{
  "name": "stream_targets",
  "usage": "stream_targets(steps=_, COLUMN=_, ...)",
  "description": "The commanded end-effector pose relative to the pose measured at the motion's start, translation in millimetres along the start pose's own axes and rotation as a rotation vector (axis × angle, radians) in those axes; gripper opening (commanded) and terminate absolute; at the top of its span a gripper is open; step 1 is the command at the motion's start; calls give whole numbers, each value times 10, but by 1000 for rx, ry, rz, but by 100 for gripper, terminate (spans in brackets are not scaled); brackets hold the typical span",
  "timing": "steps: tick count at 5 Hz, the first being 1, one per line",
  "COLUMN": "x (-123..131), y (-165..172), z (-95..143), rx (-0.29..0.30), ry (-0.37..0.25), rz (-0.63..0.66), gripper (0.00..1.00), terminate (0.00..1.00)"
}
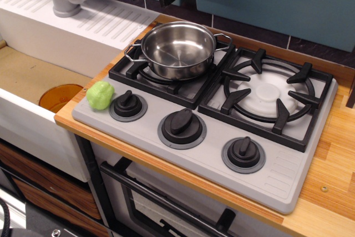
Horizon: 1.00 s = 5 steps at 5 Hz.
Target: Put pot or pan on stove and put cauliflower in pot or pan
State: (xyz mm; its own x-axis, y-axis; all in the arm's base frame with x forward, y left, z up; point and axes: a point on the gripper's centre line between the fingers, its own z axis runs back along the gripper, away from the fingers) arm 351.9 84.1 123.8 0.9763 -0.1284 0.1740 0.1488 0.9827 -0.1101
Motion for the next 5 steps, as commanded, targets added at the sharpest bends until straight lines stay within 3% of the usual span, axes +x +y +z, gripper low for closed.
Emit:
stream_targets(steps=1, x=-158, y=-39, z=324, rx=152, ry=-194, rz=-57, gripper=100, terminate=0)
stream_targets(steps=2, x=-409, y=-19, z=348, rx=275, ry=-272, rz=-56, gripper=100, terminate=0)
stream_targets(steps=3, x=-566, y=-5, z=344, rx=384, ry=-304, rz=-56, gripper=100, terminate=0)
stream_targets(steps=4, x=-674, y=34, z=244, rx=430, ry=-306, rz=-53, gripper=100, terminate=0)
stream_targets(steps=5, x=-772, y=81, z=81, rx=428, ry=-290, rz=-39, gripper=100, terminate=0)
